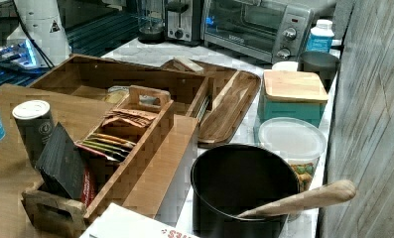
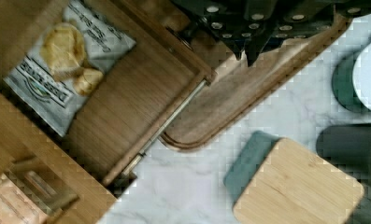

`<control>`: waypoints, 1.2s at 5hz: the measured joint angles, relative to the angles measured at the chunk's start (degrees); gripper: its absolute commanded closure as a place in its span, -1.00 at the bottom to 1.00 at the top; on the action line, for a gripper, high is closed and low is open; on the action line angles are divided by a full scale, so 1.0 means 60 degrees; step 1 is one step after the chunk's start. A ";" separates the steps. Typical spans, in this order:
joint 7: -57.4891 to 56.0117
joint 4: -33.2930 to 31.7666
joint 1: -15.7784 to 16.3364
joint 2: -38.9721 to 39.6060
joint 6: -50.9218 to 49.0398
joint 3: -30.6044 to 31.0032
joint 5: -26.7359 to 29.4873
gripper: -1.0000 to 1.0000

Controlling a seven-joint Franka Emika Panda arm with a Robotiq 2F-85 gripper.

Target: Close the drawer.

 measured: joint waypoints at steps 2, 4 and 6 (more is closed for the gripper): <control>-0.0446 -0.2033 0.0010 -0.0816 0.1914 0.0070 0.0500 1.00; -0.2368 -0.3786 0.0096 -0.1304 0.3000 0.0365 0.1371 1.00; -0.4948 -0.5446 0.0251 -0.2026 0.3891 0.0373 0.1371 1.00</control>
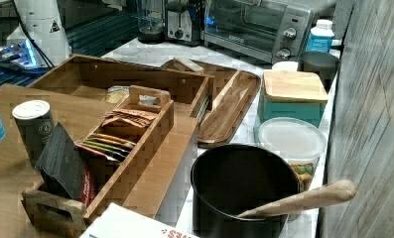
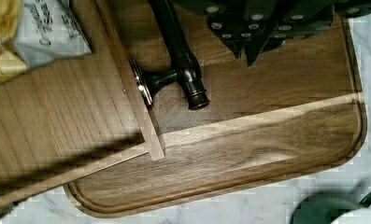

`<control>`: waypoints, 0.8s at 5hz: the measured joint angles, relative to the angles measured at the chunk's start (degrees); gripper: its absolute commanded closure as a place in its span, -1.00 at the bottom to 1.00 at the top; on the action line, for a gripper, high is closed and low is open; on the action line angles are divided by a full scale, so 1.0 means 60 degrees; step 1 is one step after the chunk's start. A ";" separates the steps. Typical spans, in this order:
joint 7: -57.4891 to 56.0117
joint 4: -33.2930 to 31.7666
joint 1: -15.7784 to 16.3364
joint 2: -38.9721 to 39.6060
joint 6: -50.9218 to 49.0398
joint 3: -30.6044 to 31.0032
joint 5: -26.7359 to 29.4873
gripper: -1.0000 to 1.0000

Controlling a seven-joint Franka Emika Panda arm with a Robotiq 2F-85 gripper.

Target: Close the drawer.

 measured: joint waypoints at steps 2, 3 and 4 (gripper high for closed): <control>-0.0261 -0.1063 0.0053 -0.0051 0.1935 0.0379 -0.0573 1.00; 0.0112 -0.1287 0.0250 -0.0047 0.1739 0.0589 -0.1178 1.00; 0.0107 -0.1362 0.0479 0.0140 0.1693 0.0777 -0.1408 1.00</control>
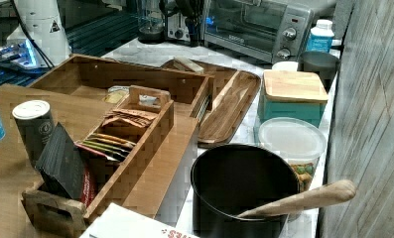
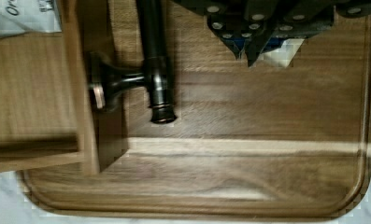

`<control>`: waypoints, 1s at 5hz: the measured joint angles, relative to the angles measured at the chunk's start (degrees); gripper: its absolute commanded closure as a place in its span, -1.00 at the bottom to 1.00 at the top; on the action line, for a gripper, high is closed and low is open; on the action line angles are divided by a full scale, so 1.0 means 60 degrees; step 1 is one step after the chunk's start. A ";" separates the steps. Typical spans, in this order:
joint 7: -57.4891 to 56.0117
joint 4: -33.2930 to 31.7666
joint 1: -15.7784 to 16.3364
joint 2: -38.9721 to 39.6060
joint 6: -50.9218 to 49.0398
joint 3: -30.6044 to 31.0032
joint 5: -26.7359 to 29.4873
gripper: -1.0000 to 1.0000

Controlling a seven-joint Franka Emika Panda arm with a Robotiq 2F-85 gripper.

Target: Close the drawer.

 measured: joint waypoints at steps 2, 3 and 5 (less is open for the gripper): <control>-0.0718 -0.0019 0.0013 0.0687 -0.0224 0.0018 -0.0104 1.00; -0.0975 -0.0019 -0.0279 0.1130 -0.0340 -0.0044 -0.0105 1.00; -0.0975 -0.0168 -0.0789 0.1358 -0.0322 -0.0286 -0.0105 1.00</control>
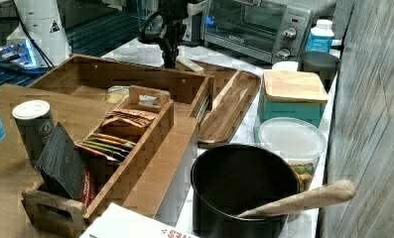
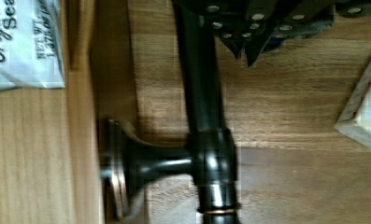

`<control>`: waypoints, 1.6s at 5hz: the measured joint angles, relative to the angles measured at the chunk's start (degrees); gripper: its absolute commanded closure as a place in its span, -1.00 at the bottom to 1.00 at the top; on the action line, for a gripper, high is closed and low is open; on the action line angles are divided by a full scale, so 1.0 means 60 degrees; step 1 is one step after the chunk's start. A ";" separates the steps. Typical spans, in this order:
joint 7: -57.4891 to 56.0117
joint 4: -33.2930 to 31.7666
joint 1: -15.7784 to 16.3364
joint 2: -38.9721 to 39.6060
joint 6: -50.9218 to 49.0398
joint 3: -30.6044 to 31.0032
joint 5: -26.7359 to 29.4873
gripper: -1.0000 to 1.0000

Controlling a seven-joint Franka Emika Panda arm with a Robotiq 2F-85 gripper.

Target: Close the drawer.

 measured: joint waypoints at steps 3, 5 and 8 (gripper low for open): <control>-0.1352 0.0037 -0.0100 0.0127 -0.0611 -0.0148 0.0727 1.00; -0.2084 -0.0037 -0.0358 0.0081 -0.0900 -0.0353 0.0672 1.00; -0.4518 -0.0354 -0.0673 -0.0131 0.0126 -0.1345 0.1088 1.00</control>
